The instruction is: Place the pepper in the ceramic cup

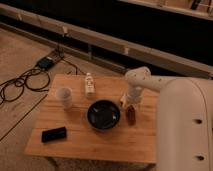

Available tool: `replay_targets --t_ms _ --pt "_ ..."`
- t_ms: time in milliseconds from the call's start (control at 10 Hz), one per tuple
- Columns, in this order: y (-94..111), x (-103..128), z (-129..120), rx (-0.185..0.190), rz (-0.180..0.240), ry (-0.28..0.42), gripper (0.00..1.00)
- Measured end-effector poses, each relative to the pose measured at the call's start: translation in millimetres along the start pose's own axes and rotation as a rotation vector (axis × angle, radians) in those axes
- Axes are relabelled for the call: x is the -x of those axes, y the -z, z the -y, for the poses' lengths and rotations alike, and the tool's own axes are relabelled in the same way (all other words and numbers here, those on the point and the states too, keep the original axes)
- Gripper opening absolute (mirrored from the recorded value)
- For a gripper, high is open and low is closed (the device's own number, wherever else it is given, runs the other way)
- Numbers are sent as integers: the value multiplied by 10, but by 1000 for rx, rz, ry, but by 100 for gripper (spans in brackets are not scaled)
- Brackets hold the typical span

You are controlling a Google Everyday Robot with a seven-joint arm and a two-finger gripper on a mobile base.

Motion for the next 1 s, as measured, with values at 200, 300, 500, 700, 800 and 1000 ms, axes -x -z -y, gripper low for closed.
replay_targets --t_ms 200,300,500,700,800,1000 --pt "-78 -34 49 7 -18 -14 55" --pt "-105 -58 63 12 -28 -20 47" --pt "-95 -113 69 37 -53 -32 24" --pt "12 -131 74 50 -64 -39 6" --pt "155 -99 84 52 -52 -44 0" --pt "446 1 43 46 -11 -35 0"
